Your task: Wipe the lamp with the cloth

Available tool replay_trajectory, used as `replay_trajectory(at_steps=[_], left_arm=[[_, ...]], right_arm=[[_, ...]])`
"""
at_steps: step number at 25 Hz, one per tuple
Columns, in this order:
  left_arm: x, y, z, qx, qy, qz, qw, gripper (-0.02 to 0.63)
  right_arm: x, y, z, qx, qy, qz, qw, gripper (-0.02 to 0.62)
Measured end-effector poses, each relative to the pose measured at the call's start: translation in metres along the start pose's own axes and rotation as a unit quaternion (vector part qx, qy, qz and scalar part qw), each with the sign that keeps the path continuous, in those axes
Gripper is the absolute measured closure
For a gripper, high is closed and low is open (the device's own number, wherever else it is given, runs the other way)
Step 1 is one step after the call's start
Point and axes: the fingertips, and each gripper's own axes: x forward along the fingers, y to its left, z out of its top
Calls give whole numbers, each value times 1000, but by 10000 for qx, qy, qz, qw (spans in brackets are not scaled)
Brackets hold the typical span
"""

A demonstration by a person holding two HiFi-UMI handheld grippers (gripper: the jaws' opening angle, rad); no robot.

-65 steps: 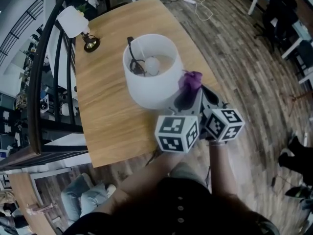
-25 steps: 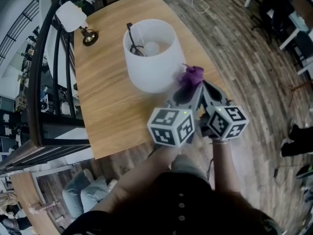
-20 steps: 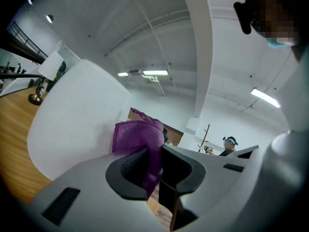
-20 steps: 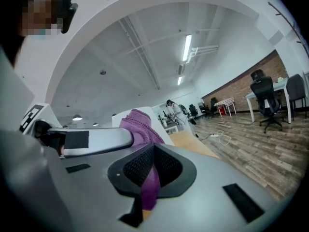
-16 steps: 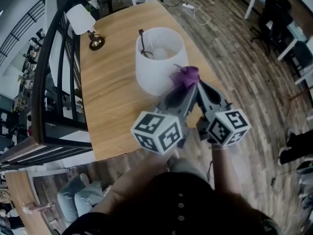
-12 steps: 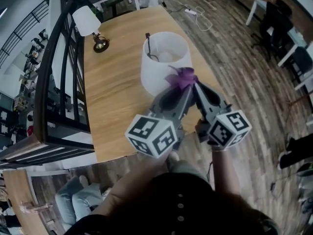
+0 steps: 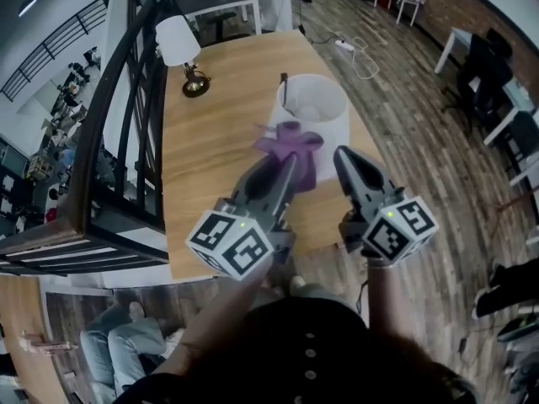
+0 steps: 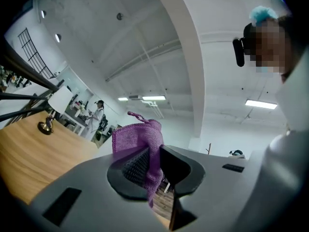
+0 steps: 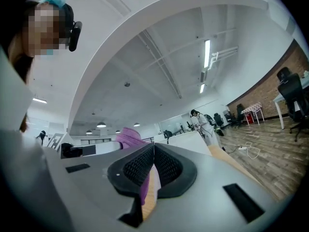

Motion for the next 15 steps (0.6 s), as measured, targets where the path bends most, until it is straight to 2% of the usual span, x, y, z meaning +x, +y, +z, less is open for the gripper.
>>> replay_trajectory(at_steps=[4, 11, 15], left_arm=[[-17, 7, 12, 213, -131, 77, 9997, 535], [-34, 21, 0, 156, -84, 184, 9997, 535], [-34, 22, -14, 114, 24, 100, 9999, 535]], right_arm=[[-1, 2, 3, -36, 0, 60, 10000, 583], [-9, -11, -16, 22, 139, -47, 9999, 583], [-15, -16, -23, 22, 162, -107, 9998, 583]])
